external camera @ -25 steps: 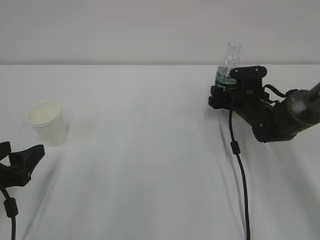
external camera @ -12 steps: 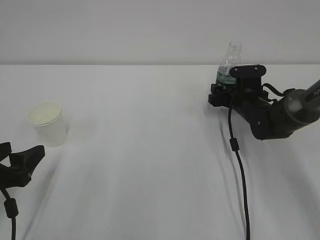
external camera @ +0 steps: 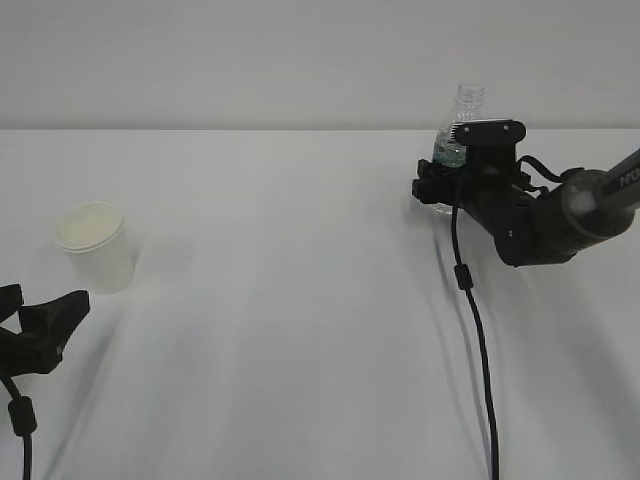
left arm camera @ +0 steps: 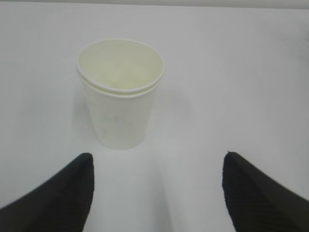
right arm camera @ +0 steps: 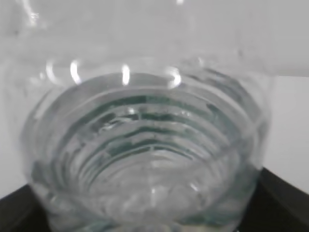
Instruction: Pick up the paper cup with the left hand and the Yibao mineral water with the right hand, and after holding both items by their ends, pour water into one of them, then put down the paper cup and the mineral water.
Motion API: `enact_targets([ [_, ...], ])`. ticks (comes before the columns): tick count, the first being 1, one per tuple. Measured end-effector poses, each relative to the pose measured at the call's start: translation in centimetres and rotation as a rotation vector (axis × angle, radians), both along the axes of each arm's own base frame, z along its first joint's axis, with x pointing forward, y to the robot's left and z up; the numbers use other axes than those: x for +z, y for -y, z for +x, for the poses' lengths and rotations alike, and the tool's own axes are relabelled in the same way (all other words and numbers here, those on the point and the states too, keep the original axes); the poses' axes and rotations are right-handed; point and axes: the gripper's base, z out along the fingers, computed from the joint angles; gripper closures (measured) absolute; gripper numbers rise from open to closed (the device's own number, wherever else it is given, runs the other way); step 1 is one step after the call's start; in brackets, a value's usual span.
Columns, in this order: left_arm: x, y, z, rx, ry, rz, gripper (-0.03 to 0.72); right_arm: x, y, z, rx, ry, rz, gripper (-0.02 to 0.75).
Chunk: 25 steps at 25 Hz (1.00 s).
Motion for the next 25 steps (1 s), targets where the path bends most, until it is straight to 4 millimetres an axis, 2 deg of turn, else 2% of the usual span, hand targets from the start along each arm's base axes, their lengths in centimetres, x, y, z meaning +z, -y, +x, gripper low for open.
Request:
enact_targets([
  [10, 0.0, 0.0, 0.0, 0.000, 0.000, 0.000, 0.095, -1.1, 0.1, -0.1, -0.001, -0.032, -0.005, 0.088],
  [16, 0.0, 0.0, 0.0, 0.000, 0.000, 0.000, 0.095, -1.1, 0.2, 0.1, -0.003, -0.028, -0.004, 0.094],
  [25, 0.0, 0.0, 0.0, 0.000, 0.000, 0.000, 0.095, -1.1, 0.2, 0.2, 0.001, -0.027, -0.018, 0.183],
])
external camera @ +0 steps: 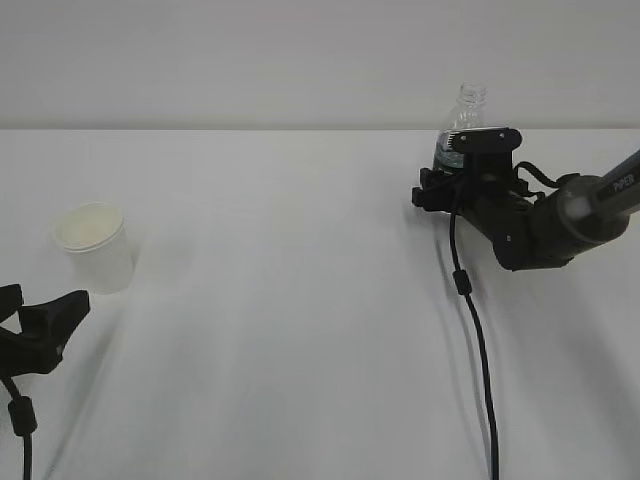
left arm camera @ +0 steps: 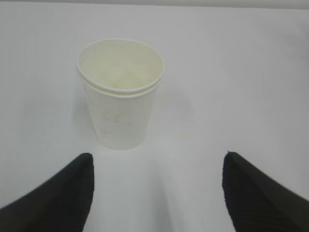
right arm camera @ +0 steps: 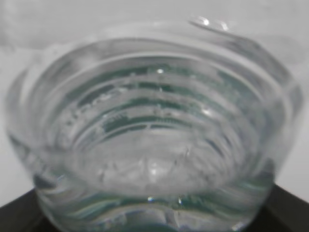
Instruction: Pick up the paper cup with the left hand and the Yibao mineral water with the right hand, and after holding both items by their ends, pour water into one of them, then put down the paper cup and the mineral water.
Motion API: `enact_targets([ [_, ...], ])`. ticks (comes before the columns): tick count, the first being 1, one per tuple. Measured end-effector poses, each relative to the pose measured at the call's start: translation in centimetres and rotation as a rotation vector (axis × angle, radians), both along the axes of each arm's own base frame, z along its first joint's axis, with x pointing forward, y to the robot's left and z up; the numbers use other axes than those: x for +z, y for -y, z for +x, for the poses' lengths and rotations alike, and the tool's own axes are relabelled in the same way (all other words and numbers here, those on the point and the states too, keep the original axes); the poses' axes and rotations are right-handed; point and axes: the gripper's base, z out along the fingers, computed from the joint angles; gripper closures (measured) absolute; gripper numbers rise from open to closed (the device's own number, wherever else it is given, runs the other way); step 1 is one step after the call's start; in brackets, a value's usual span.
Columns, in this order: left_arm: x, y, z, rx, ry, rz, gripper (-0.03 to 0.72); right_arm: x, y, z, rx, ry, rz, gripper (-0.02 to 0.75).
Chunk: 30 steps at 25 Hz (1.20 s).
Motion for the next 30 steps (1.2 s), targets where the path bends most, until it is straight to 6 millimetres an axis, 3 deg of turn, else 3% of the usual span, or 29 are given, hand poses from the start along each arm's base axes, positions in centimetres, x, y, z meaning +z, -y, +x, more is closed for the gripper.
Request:
enact_targets([
  [30, 0.00, -0.01, 0.00, 0.002, 0.000, 0.000, 0.095, 0.21, 0.05, 0.14, -0.004, 0.046, -0.009, 0.196],
])
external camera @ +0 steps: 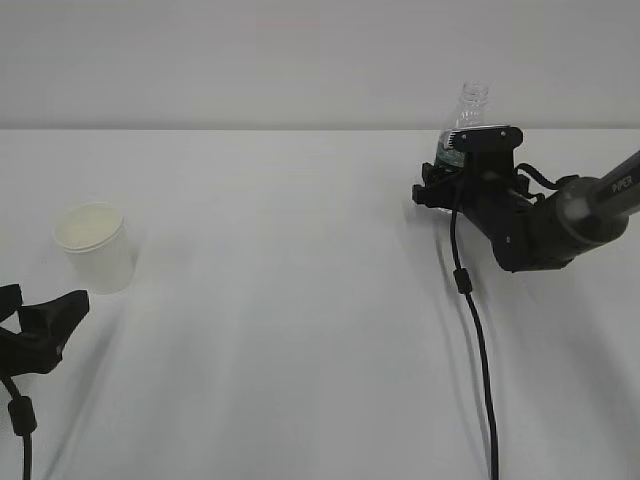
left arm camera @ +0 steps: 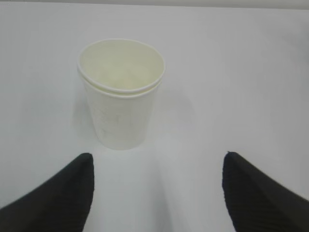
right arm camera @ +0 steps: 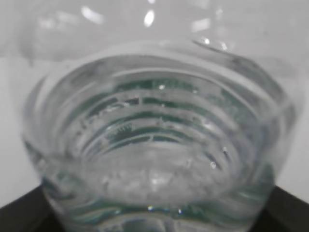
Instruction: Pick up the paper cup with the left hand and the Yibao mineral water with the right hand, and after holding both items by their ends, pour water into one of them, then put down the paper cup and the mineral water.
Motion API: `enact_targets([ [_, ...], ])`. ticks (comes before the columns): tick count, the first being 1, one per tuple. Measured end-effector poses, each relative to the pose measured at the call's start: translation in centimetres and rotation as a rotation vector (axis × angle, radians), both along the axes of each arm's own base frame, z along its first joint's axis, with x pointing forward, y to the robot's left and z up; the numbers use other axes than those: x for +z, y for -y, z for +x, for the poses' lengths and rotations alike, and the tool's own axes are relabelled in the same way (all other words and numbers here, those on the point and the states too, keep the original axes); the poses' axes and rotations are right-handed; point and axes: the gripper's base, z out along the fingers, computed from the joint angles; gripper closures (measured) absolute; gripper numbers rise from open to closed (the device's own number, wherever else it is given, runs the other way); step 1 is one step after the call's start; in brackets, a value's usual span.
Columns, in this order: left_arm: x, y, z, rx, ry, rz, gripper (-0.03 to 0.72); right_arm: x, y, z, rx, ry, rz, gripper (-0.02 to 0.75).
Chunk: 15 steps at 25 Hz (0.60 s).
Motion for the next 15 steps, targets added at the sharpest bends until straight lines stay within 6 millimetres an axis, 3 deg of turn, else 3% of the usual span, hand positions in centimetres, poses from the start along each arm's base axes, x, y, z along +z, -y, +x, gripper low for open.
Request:
enact_targets([
  [15, 0.00, 0.00, 0.00, 0.000, 0.000, 0.000, 0.095, -0.09, -0.12, 0.00, 0.016, -0.014, -0.011, 0.262],
])
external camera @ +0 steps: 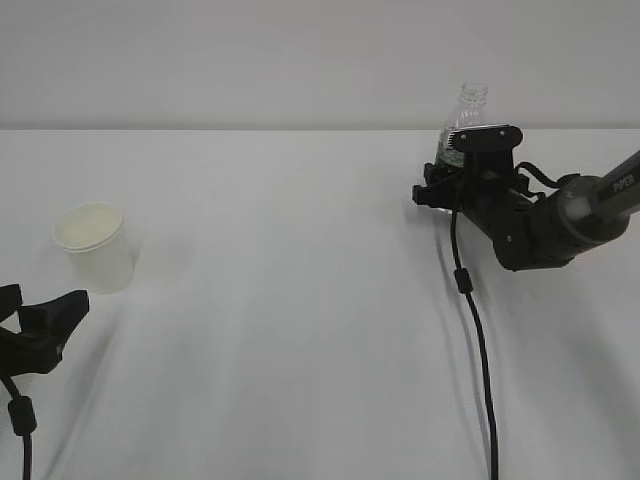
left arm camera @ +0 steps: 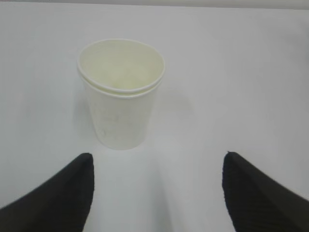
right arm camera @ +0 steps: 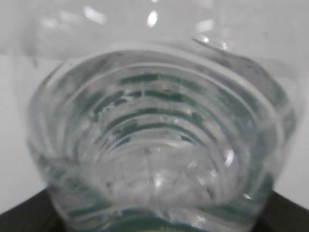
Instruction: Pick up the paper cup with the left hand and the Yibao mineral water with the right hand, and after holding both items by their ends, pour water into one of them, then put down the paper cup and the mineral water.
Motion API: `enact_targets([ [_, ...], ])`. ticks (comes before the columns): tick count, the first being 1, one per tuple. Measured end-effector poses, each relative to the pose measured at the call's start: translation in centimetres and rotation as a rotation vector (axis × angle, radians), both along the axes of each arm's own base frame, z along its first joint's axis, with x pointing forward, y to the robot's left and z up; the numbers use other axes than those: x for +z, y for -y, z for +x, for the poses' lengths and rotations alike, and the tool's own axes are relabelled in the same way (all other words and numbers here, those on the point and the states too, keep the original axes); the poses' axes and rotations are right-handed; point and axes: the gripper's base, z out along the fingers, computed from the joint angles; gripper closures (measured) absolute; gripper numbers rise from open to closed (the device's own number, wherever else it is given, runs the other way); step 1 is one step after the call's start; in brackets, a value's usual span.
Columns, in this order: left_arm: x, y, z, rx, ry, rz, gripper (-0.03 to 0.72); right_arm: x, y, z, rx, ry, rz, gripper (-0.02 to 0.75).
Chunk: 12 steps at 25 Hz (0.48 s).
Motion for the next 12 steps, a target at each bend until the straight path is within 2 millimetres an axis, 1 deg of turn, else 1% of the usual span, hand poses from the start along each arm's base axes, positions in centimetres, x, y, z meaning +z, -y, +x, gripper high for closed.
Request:
enact_targets([
  [12, 0.00, 0.00, 0.00, 0.000, 0.000, 0.000, 0.095, 0.11, -0.18, -0.02, 0.027, -0.004, -0.018, 0.263],
])
